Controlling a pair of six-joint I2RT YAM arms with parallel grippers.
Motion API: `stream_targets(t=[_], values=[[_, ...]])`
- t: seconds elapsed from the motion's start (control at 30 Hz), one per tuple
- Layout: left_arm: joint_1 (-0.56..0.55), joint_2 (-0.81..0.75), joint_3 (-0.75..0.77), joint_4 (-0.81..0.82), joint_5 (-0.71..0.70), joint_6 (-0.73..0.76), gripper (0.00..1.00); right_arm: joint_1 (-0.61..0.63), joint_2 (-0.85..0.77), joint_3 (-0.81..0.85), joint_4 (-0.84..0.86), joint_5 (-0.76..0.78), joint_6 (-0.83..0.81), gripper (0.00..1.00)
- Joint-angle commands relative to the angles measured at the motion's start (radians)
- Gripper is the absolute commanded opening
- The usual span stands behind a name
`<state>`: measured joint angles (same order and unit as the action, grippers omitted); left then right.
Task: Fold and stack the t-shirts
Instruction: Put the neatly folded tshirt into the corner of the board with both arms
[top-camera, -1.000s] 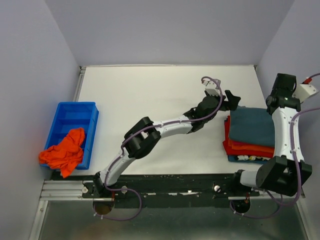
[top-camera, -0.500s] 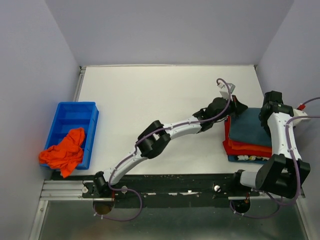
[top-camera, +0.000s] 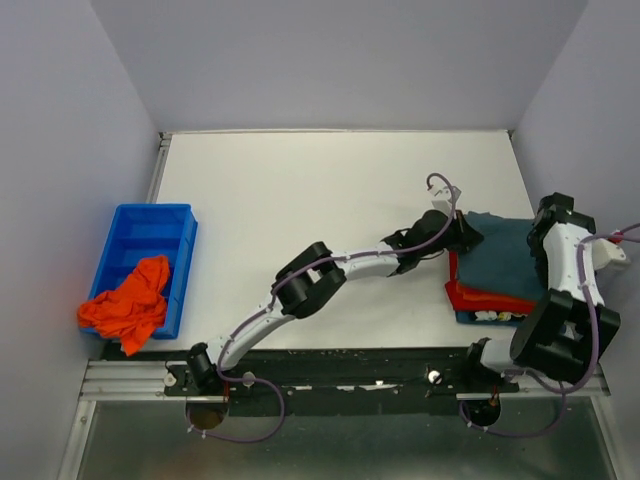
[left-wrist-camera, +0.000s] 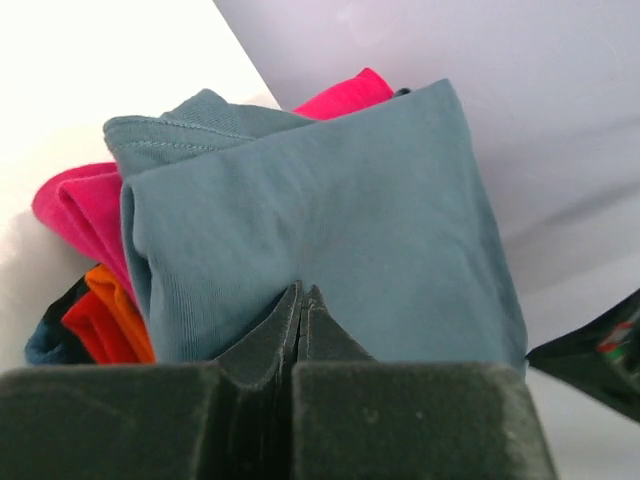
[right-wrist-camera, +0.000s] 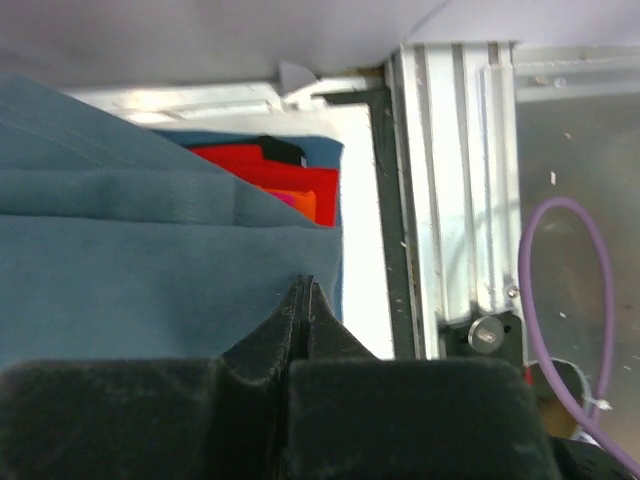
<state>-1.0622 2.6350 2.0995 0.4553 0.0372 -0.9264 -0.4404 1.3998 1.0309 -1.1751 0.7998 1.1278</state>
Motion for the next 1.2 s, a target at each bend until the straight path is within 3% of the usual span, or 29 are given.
stream_targets(t=[0.0, 0.07, 0.2, 0.47, 0.77, 0.87, 1.0, 1.17], values=[[0.002, -0.183, -0.100, 0.040, -0.029, 0.041, 0.02, 0.026, -0.117, 0.107, -0.028, 0.076, -0.025, 0.01], [-0.002, -0.246, -0.192, 0.083, -0.055, 0.037, 0.04, 0.032, -0.113, 0.177, -0.015, 0.067, -0.068, 0.01], [-0.010, -0.297, -0.228, 0.054, -0.042, 0.035, 0.03, 0.034, -0.023, 0.267, 0.047, 0.023, -0.173, 0.01], [-0.039, -0.227, -0.214, 0.029, 0.058, -0.037, 0.00, 0.032, 0.250, 0.455, 0.129, -0.065, -0.266, 0.01], [-0.073, -0.265, -0.340, 0.010, 0.039, 0.008, 0.00, 0.006, 0.436, 0.503, 0.213, -0.174, -0.286, 0.01], [-0.087, -0.247, -0.357, 0.006, 0.026, 0.017, 0.00, -0.020, 0.461, 0.434, 0.272, -0.238, -0.272, 0.01], [-0.085, -0.277, -0.401, 0.034, 0.009, 0.041, 0.00, -0.020, 0.444, 0.425, 0.203, -0.160, -0.191, 0.01], [-0.084, -0.421, -0.478, 0.017, -0.062, 0.148, 0.00, 0.006, 0.265, 0.408, 0.235, -0.132, -0.236, 0.01]])
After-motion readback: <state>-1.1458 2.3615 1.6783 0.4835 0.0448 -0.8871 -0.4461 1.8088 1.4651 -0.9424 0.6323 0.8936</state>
